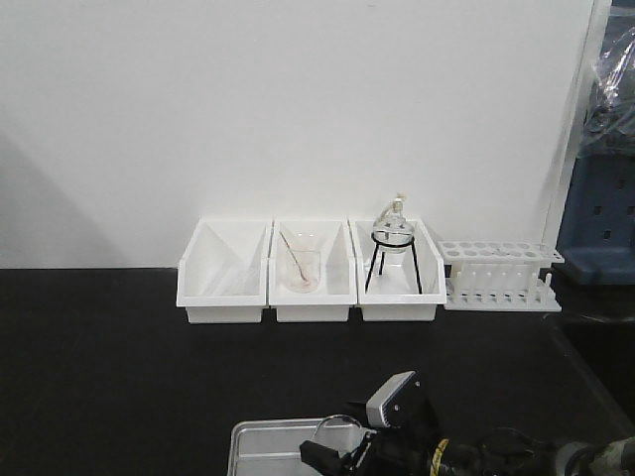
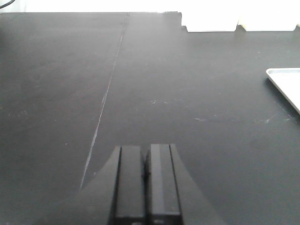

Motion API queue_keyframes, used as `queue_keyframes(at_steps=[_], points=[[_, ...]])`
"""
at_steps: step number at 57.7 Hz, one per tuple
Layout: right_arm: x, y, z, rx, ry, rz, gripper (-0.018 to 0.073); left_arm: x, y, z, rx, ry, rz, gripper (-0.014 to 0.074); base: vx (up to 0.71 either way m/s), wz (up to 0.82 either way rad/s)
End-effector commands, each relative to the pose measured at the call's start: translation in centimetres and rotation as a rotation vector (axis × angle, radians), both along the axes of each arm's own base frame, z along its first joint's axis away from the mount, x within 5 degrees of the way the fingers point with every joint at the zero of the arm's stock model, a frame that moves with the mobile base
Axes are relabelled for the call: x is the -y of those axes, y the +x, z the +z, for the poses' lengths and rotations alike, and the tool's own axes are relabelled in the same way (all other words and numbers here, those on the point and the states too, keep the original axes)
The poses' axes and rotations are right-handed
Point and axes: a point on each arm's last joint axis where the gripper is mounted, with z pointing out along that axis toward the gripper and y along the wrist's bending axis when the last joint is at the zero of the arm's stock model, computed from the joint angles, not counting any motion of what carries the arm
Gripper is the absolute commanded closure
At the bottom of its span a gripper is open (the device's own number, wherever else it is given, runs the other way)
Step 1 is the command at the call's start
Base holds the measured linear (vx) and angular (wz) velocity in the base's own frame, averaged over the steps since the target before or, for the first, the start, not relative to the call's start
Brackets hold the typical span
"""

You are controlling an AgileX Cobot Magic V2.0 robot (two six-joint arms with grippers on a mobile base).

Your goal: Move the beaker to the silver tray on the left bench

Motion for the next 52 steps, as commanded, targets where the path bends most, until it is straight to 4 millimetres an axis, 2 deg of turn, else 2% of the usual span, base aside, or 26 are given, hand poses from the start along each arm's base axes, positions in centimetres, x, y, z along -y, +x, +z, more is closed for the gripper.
queue_keyframes(at_steps=[1,13,19,24,28,30,32,36,45,52], points=[[-0.3,0.2,5.4,0.18,0.135,0.026,-0.0034,0.0,0.1,-0.2,0.067,-0.011,-0.004,0.0595,0.0,0.0],[-0.1,-0.4,9.3,0.272,0.164,0.03,-0.0033,0.0,0.1,-0.2,0.067,-0.011,-0.004,0.0595,0.0,0.0],[0.1,-1.0,11.8,0.278,0.193,0.013,0.0008,0.0,0.1,-0.2,0.067,-0.011,-0.004,0.0595,0.0,0.0],[0.6,-1.7,14.1,0.244,0.212,-0.022,0.0105,0.0,0.1,-0.2,0.067,-0.011,-0.004,0.0595,0.0,0.0],[1.0,-2.3,16.0,0.212,0.207,-0.057,0.022,0.0,0.1,-0.2,0.067,-0.011,-0.004,0.0595,0.0,0.0],[1.4,-2.8,17.2,0.197,0.2,-0.082,0.0311,0.0,0.1,-0.2,0.067,-0.011,-0.004,0.0595,0.0,0.0],[1.7,-3.4,18.4,0.183,0.188,-0.108,0.0376,0.0,0.1,-0.2,0.067,-0.011,-0.004,0.0595,0.0,0.0],[2.8,-5.3,21.3,0.166,0.149,-0.173,0.0574,0.0,0.1,-0.2,0.067,-0.011,-0.004,0.0595,0.0,0.0],[5.0,-9.6,26.1,0.182,0.093,-0.269,0.0571,0.0,0.1,-0.2,0.067,-0.011,-0.004,0.0595,0.0,0.0],[5.9,-12.8,28.3,0.238,0.027,-0.247,0.0569,0.0,0.1,-0.2,0.067,-0.011,-0.004,0.0595,0.0,0.0]])
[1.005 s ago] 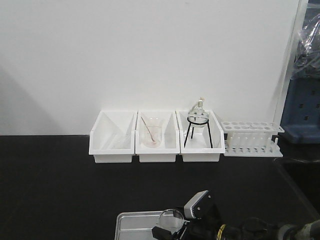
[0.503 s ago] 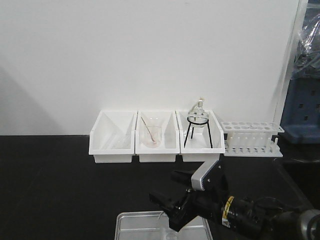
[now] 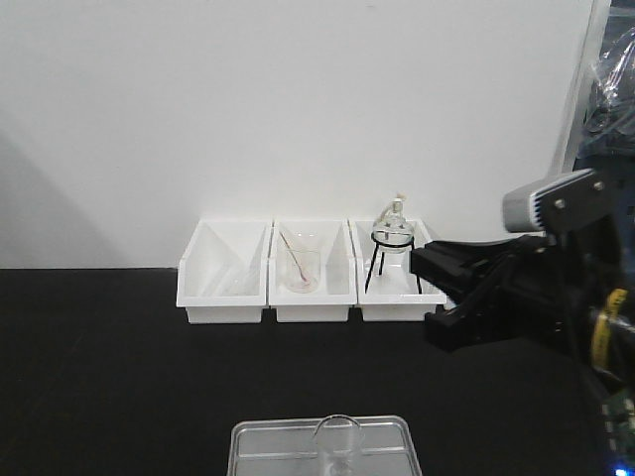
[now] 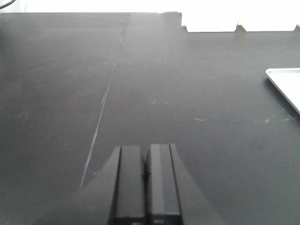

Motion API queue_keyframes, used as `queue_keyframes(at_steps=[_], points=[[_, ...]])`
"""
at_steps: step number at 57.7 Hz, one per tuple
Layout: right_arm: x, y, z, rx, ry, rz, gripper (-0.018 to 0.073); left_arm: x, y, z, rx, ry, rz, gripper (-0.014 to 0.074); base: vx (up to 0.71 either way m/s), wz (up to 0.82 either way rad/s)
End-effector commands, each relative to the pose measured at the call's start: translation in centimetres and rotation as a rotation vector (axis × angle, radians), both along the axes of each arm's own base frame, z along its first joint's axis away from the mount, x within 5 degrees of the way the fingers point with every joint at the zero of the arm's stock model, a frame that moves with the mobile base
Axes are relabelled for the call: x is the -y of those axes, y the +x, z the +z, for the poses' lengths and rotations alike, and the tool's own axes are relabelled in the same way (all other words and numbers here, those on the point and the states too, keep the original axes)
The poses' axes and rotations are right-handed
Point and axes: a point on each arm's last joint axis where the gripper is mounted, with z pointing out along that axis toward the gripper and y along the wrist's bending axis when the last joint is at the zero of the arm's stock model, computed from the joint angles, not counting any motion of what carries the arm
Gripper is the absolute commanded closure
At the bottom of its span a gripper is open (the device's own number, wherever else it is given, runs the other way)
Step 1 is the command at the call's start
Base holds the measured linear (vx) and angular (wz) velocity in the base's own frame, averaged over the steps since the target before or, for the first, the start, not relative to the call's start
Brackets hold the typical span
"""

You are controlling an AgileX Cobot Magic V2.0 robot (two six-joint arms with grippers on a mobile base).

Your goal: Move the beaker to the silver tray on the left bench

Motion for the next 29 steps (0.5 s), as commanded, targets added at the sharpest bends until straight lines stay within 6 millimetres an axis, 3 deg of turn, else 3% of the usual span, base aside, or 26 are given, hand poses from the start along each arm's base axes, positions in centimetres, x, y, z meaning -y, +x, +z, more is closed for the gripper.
queue_keyframes(at_steps=[1,15,29], points=[[0.8,-2.9,3.1,0.066,-0.014,0.009,0.057,0.0,0.1,-0.2,0.067,-0.011,-0.004,0.0595,0.0,0.0],[1.3,-5.6,4.7,0.079,0.011,0.042,0.0567,0.0,0.1,-0.2,0.067,-0.011,-0.004,0.0595,0.0,0.0],[1.4,-5.7,4.8,0.084,0.013,0.041,0.0567,0.0,0.1,-0.2,0.067,-0.011,-0.004,0.0595,0.0,0.0]])
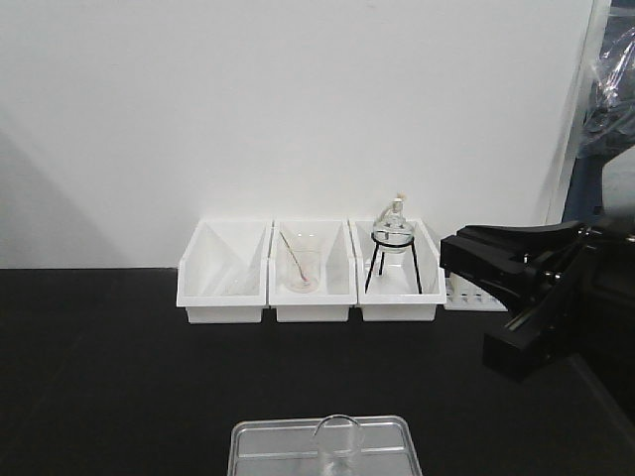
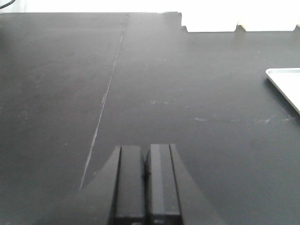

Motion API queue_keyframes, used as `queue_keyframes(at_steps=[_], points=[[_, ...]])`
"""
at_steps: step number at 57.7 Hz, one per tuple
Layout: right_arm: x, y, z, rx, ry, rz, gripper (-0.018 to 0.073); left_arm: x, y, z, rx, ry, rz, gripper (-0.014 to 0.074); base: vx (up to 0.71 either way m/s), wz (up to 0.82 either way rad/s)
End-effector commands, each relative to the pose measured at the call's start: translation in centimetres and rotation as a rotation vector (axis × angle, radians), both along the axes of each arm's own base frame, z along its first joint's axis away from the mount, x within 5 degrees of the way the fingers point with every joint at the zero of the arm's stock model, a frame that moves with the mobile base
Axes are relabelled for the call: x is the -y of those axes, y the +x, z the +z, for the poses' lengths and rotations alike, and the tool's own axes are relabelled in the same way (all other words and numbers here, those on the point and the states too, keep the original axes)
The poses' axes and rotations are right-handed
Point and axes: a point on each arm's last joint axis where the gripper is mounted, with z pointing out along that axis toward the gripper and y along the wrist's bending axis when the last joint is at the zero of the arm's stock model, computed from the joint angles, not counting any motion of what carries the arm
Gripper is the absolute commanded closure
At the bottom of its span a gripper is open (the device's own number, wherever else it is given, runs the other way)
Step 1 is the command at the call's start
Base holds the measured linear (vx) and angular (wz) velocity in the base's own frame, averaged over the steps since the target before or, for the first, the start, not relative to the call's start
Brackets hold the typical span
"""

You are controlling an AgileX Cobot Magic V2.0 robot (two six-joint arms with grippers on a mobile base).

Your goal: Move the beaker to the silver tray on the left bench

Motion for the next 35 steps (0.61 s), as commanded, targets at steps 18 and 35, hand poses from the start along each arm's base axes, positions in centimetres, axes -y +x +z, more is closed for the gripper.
queue_keyframes(at_steps=[18,35], points=[[0.2,-0.5,1.3,0.02,0.037,-0.004,0.0567,0.0,0.1,-0.2,0.067,-0.011,-0.004,0.0595,0.0,0.0],[1.0,0.7,1.6,0.052,0.103,-0.13,0.0567,0.0,0.1,-0.2,0.067,-0.011,-0.004,0.0595,0.0,0.0]])
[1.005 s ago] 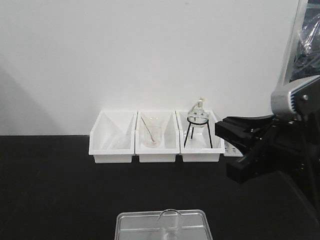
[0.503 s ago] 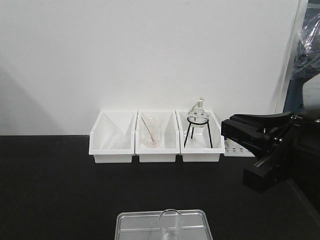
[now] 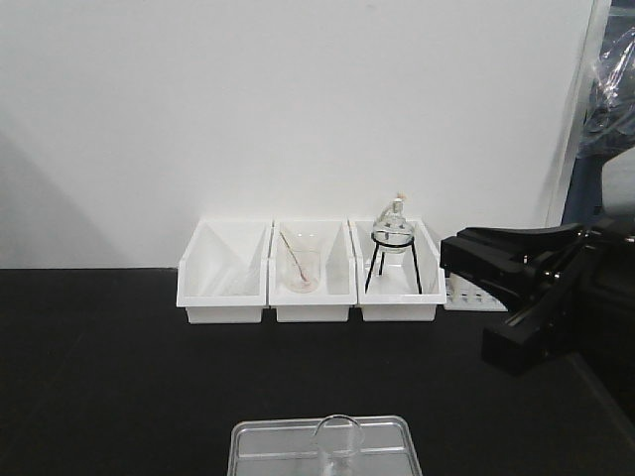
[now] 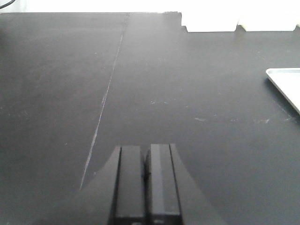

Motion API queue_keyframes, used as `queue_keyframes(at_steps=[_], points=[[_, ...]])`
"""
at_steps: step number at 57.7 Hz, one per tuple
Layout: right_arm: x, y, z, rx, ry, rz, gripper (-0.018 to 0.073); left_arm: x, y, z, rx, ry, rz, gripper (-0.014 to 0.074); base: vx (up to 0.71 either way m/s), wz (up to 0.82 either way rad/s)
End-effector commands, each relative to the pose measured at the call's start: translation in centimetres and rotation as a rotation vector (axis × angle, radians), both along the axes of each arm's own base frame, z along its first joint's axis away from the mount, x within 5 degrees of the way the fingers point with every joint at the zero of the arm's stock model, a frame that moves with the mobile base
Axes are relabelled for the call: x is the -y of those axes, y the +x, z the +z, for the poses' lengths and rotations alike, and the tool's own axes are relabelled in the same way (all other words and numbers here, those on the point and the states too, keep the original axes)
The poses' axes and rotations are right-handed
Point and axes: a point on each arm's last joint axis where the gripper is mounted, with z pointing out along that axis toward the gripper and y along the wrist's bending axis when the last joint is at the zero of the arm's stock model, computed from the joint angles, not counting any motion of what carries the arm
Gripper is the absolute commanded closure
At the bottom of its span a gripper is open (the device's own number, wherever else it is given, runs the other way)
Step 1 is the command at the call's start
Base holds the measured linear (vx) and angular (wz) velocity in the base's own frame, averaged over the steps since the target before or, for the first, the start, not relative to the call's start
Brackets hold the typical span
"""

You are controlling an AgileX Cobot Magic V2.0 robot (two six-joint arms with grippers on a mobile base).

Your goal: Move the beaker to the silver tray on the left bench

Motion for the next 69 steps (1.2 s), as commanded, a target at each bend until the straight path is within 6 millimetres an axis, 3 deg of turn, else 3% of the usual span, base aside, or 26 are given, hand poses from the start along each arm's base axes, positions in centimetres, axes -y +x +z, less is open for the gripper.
queue_keyframes(at_steps=[1,13,25,37,45,55,69], points=[[0.8,0.5,1.6,0.072,0.054,-0.104,0.0567,0.0,0.1,-0.2,0.067,-0.011,-0.004,0.0595,0.0,0.0],[2.2,1.8,1.8,0.139,0.051,-0.289,0.0567,0.0,0.1,-0.2,0.067,-0.011,-0.004,0.0595,0.0,0.0],[3.6,1.9,0.1,-0.014,-0.108,-0.443,0.0567,0.0,0.1,-0.2,0.067,-0.011,-0.004,0.0595,0.0,0.0],[4.4,0.6,-1.0,-0.121,-0.295,-0.451,0.0567,0.0,0.1,-0.2,0.067,-0.011,-0.004,0.0595,0.0,0.0],[5.0,-1.6,-1.4,-0.091,-0.291,-0.45,0.0567,0.0,0.1,-0.2,0.067,-0.011,-0.004,0.0595,0.0,0.0],[5.9,-6.0,-5.2,0.012,-0.217,-0.418,0.0567,0.0,0.1,-0.2,0.067,-0.011,-0.004,0.0595,0.0,0.0],[7.2,-11.4,-13.8,-0.003,-0.105,-0.405,0.0567,0.0,0.1,-0.2,0.067,-0.011,-0.004,0.0595,0.0,0.0]])
